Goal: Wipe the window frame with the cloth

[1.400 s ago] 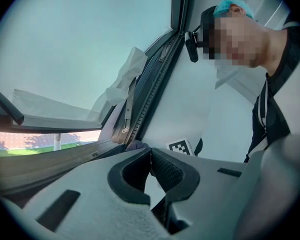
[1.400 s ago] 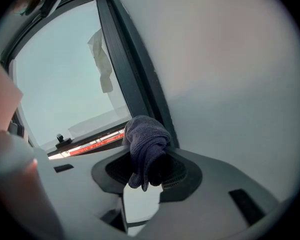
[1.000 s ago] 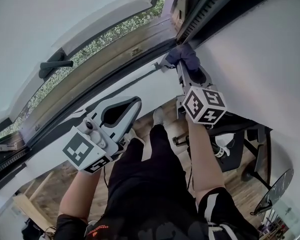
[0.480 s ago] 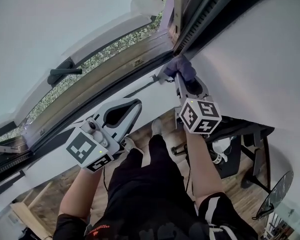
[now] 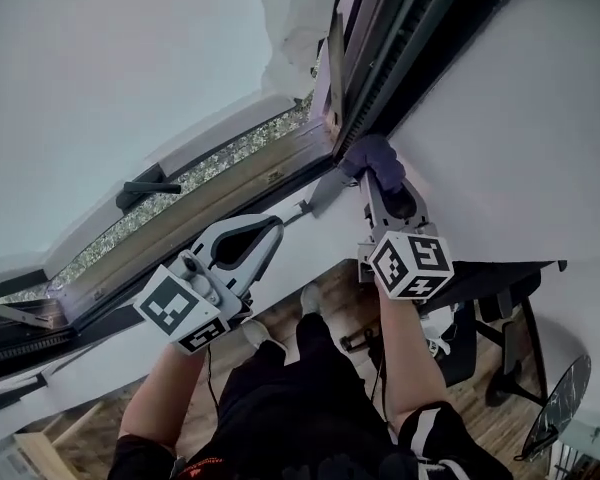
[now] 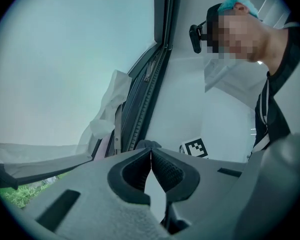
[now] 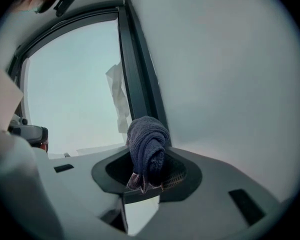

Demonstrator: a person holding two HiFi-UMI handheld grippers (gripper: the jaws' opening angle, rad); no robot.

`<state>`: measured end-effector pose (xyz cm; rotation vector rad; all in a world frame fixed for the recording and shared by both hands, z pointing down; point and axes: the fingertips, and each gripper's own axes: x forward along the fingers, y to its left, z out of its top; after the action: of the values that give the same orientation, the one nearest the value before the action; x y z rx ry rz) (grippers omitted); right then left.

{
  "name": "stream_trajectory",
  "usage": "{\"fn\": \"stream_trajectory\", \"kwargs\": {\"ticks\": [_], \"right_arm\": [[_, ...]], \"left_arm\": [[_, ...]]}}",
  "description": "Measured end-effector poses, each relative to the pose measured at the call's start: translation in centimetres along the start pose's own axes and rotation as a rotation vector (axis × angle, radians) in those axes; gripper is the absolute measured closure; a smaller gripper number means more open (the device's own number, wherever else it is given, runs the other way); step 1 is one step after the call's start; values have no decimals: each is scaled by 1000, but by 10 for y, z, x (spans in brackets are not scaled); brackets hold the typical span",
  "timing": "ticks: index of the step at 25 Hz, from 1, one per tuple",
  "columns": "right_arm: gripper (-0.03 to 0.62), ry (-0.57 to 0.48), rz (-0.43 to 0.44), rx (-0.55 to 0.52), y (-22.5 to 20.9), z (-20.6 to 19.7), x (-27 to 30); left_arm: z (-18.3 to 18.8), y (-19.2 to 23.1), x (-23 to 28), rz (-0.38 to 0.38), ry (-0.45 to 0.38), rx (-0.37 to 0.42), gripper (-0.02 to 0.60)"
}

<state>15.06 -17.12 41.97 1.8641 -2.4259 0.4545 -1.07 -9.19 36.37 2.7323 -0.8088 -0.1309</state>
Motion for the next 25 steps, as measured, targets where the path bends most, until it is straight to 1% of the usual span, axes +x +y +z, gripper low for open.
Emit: {"fn": "stream_trajectory", "kwargs": {"ticks": [6,12,18,25], "right_arm": [[467,-135,15,-51,12,77,-13],[467,-268,36,-123,30,155,-25],[467,-413,53,-186,51,236,-46],[467,-489,76,-232,72,299,-57]], "left_arm": [[41,-5,4,-17,-42,66,560],[89,-13,10,-33,-107,137,561],[127,-27,13,-57,-168,204,561],[158,-40,14,-70,-214,256,561]]}}
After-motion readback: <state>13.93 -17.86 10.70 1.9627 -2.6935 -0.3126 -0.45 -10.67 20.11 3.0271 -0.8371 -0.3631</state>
